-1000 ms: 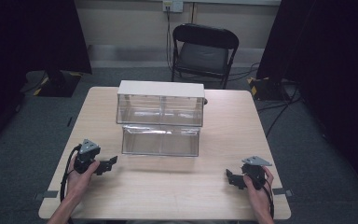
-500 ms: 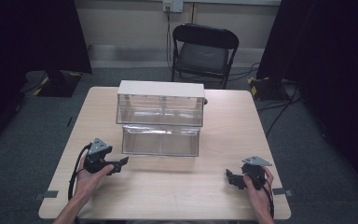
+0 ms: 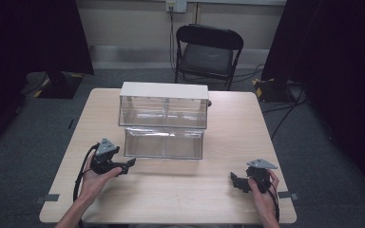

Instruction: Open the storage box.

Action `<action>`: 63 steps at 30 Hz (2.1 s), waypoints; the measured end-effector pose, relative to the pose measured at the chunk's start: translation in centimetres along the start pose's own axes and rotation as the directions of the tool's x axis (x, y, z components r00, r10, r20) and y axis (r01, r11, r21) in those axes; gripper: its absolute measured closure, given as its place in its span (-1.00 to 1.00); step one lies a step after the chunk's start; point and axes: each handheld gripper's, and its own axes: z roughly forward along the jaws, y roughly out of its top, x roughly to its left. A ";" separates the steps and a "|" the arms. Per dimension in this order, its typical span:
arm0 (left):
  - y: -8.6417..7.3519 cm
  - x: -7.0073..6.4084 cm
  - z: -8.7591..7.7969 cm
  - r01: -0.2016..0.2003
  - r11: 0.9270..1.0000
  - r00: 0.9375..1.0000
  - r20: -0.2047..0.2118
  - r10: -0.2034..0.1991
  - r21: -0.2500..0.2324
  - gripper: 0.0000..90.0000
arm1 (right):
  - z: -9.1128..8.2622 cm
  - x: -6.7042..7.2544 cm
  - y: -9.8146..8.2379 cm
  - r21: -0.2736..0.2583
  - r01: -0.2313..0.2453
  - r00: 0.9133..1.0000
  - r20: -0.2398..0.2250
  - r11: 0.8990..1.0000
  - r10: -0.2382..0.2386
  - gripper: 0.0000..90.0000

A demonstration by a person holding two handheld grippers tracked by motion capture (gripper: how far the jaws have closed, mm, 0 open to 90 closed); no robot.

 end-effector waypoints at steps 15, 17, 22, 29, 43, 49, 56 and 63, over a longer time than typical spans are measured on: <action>0.4 -0.7 1.7 -0.015 1.000 0.999 0.042 0.015 -0.001 -0.67 | 0.1 0.0 0.0 0.001 0.002 1.000 -0.001 1.000 -0.002 -0.77; 0.4 -0.6 1.8 -0.021 1.000 0.999 0.042 0.021 -0.003 -0.67 | 0.1 0.0 0.0 0.001 0.003 1.000 -0.001 1.000 -0.003 -0.77; 0.2 -0.7 1.9 -0.013 1.000 0.999 0.047 0.014 -0.015 -0.66 | 0.1 0.0 0.0 0.001 0.003 1.000 -0.001 1.000 -0.003 -0.77; 0.3 -0.9 2.0 -0.005 1.000 0.998 0.055 0.006 -0.030 -0.70 | 0.1 0.0 0.0 0.001 0.003 1.000 -0.001 1.000 -0.003 -0.77; 0.4 -1.0 1.8 -0.011 0.999 0.998 0.062 0.013 -0.040 -0.76 | 0.1 0.0 0.0 0.001 0.004 1.000 -0.001 1.000 -0.004 -0.78; 0.4 -1.0 1.6 -0.013 0.999 0.998 0.063 0.016 -0.043 -0.76 | 0.1 0.0 0.1 0.001 0.005 1.000 -0.001 1.000 -0.005 -0.78; 0.4 -1.0 1.6 -0.009 0.999 0.998 0.063 0.011 -0.043 -0.75 | 0.1 0.0 0.1 0.002 0.005 1.000 -0.001 1.000 -0.005 -0.78; 0.3 -0.9 1.5 -0.003 0.999 0.998 0.070 0.006 -0.038 -0.73 | 0.1 0.0 0.1 0.002 0.005 1.000 -0.001 1.000 -0.005 -0.78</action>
